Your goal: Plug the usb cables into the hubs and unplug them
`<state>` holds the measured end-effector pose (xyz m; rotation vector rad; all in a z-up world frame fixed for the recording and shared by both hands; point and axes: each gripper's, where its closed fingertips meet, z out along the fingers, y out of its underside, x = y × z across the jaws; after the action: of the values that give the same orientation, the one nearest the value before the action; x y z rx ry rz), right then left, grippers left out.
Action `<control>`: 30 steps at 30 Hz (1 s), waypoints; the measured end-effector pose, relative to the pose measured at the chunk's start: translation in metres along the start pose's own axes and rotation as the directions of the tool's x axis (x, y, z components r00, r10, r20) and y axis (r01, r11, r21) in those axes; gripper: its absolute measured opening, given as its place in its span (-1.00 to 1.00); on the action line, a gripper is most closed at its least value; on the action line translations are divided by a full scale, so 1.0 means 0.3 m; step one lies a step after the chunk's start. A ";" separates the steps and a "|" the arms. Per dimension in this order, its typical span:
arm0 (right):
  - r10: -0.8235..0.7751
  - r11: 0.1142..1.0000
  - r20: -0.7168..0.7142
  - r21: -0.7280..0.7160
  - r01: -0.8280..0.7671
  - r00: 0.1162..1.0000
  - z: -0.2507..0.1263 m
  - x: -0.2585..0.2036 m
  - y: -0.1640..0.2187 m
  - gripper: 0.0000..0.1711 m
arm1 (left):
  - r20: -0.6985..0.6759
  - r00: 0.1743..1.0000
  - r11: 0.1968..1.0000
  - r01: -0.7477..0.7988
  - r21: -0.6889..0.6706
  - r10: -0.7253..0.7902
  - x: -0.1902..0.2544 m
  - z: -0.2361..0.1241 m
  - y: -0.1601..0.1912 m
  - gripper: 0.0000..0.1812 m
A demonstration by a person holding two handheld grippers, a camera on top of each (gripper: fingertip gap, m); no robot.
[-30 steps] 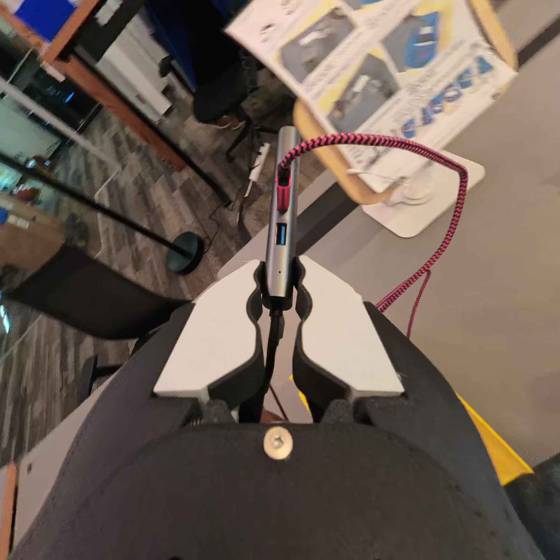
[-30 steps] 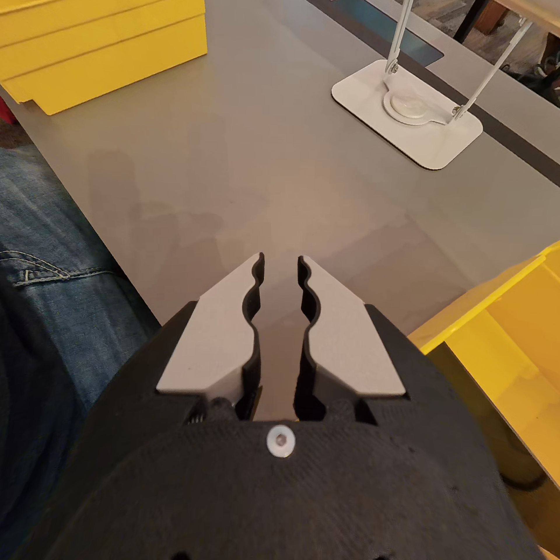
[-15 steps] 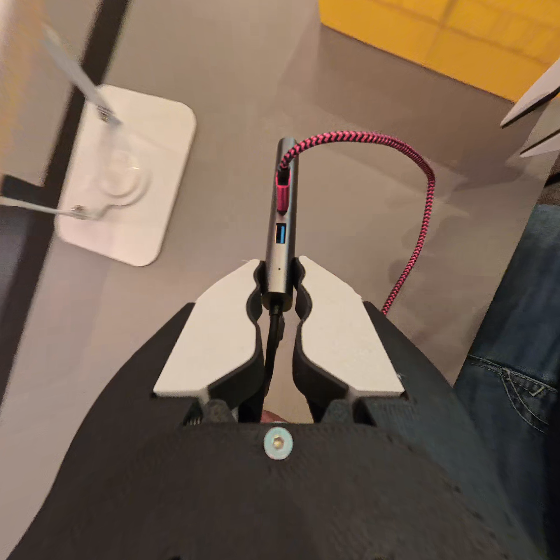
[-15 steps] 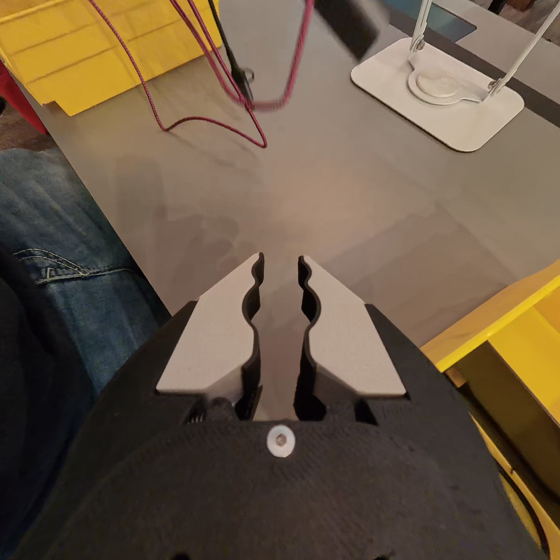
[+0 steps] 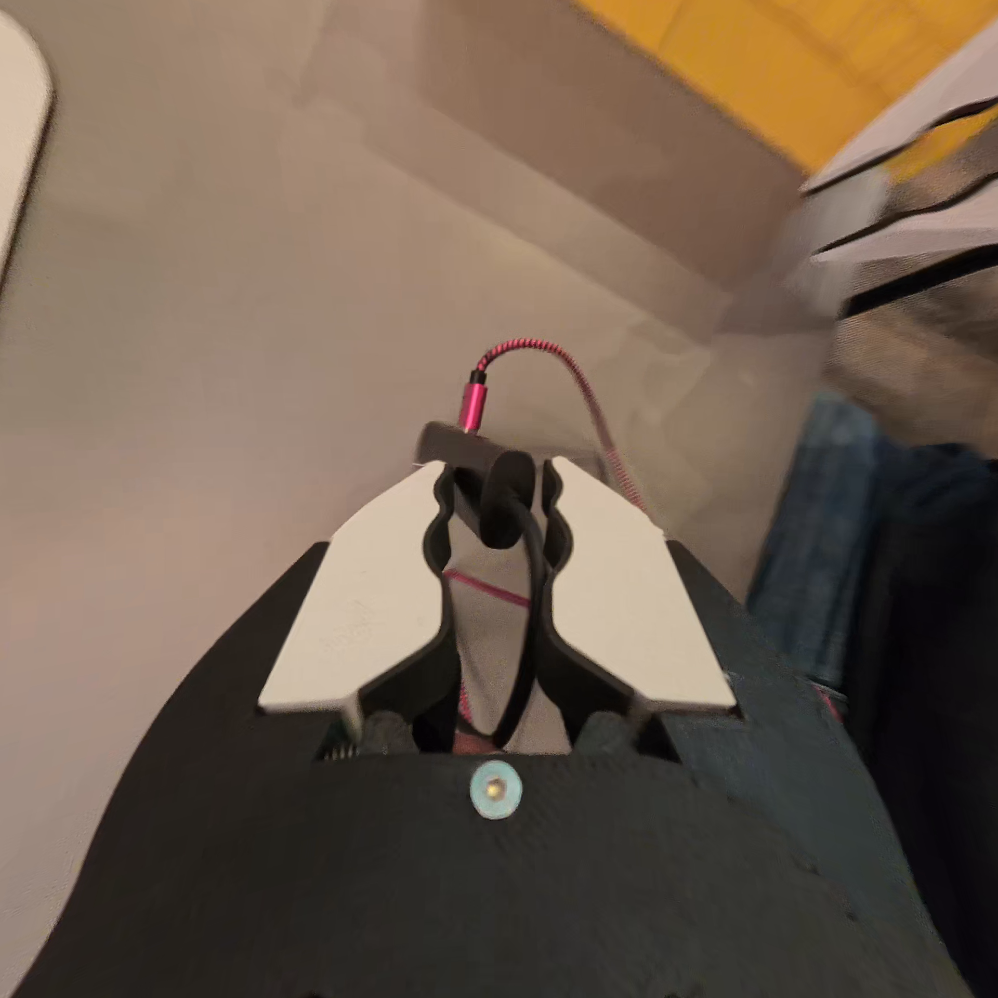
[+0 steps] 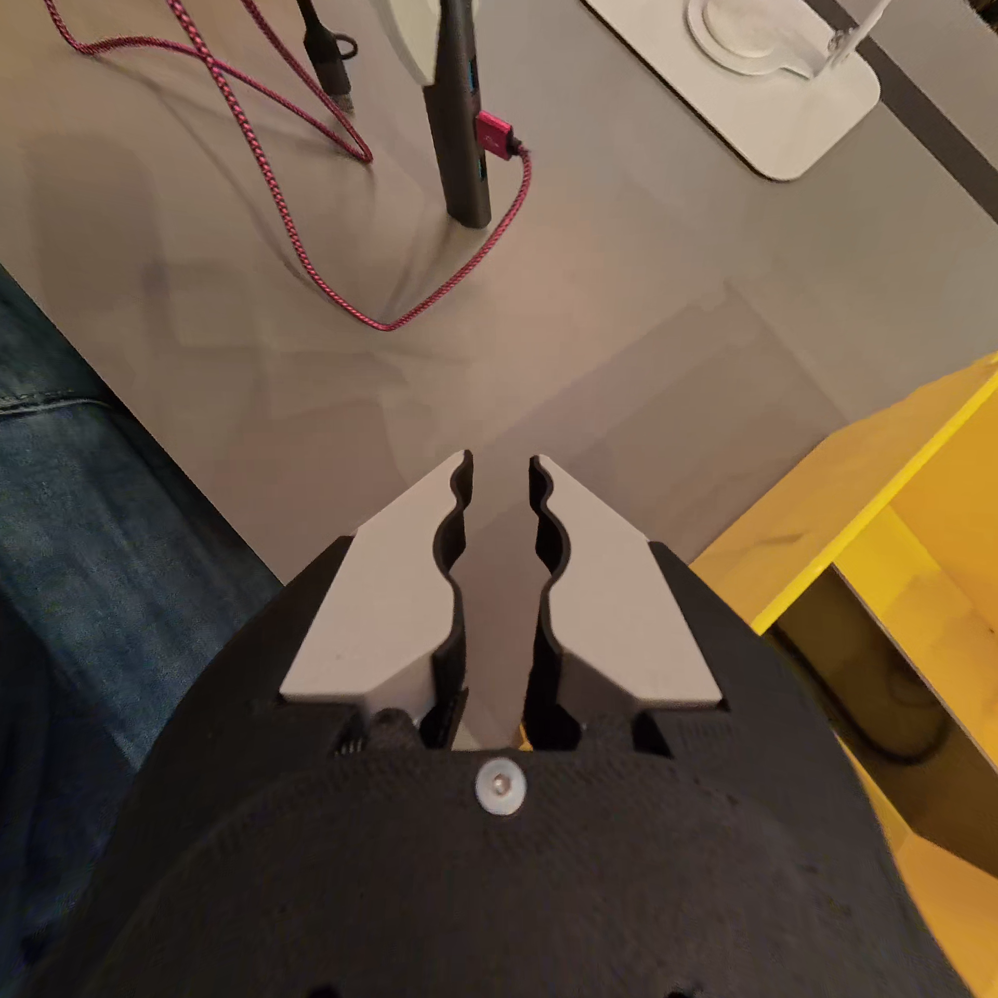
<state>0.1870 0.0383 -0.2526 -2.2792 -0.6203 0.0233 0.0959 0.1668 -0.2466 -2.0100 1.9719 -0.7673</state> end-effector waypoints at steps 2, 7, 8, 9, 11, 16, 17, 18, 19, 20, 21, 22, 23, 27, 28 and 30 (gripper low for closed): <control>0.007 1.000 -0.005 -0.009 -0.007 1.000 -0.006 0.006 0.010 -0.77 | -0.095 0.995 0.997 0.039 0.063 -0.033 0.032 -0.006 -0.016 -0.63; -0.057 0.998 0.037 0.021 0.056 0.998 -0.009 -0.070 -0.053 -0.77 | -0.166 0.985 0.993 0.071 0.093 -0.054 0.063 0.004 0.000 -0.52; -0.063 0.998 0.060 0.036 0.060 0.996 -0.006 -0.093 -0.077 -0.76 | -0.150 0.988 0.995 0.052 0.084 -0.039 0.069 0.003 0.008 -0.52; -0.055 0.997 0.087 0.060 0.050 0.995 -0.002 -0.117 -0.105 -0.75 | -0.133 0.991 0.997 0.030 0.076 -0.019 0.075 0.002 0.017 -0.52; -0.008 0.994 0.159 0.110 -0.010 0.987 0.021 -0.162 -0.158 -0.69 | -0.127 0.992 0.997 -0.012 0.073 0.021 0.100 0.002 0.035 -0.52; -0.003 0.997 0.178 0.082 -0.012 0.984 0.175 -0.178 -0.188 -0.48 | -0.071 0.984 0.985 -0.161 0.062 0.165 0.139 0.001 0.077 -0.55; -0.013 0.998 0.166 0.064 0.002 0.986 0.215 -0.171 -0.185 -0.41 | -0.074 0.979 0.981 -0.186 0.059 0.190 0.148 0.002 0.083 -0.56; -0.030 0.999 0.152 0.048 0.023 0.988 0.250 -0.163 -0.185 -0.34 | -0.072 0.976 0.977 -0.203 0.060 0.207 0.154 0.002 0.086 -0.56; -0.050 0.998 0.151 0.046 0.043 0.987 0.280 -0.161 -0.194 -0.35 | -0.073 0.974 0.976 -0.209 0.067 0.214 0.160 0.002 0.086 -0.57; -0.067 0.997 0.144 0.039 0.062 0.987 0.311 -0.155 -0.199 -0.38 | -0.084 0.972 0.974 -0.214 0.072 0.220 0.170 0.003 0.087 -0.57; -0.091 0.996 0.146 0.022 0.089 0.985 0.341 -0.156 -0.195 -0.42 | -0.088 0.970 0.973 -0.219 0.076 0.225 0.175 0.004 0.089 -0.57; -0.112 0.994 0.165 -0.001 0.113 0.980 0.361 -0.165 -0.189 -0.56 | -0.081 0.971 0.972 -0.221 0.076 0.227 0.174 0.002 0.091 -0.57; -0.122 0.992 0.183 -0.008 0.126 0.975 0.373 -0.175 -0.189 -0.76 | -0.077 0.971 0.972 -0.220 0.077 0.226 0.174 0.000 0.094 -0.56; -0.121 0.992 0.209 0.000 0.124 0.970 0.395 -0.182 -0.188 -0.97 | 0.012 0.977 0.969 -0.213 0.127 0.214 0.150 -0.083 0.091 -0.44; -0.132 0.991 0.201 0.008 0.133 0.971 0.394 -0.181 -0.189 -0.95 | 0.054 0.978 0.968 -0.206 0.141 0.200 0.133 -0.129 0.093 -0.43; -0.149 0.988 0.185 0.004 0.151 0.971 0.395 -0.176 -0.181 -0.93 | 0.195 0.969 0.971 -0.185 0.152 0.154 0.061 -0.254 0.117 -0.41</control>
<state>0.0934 0.1270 -0.3085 -2.2499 -0.8911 0.1605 0.0262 0.1614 -0.1966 -1.7225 1.8775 -0.6620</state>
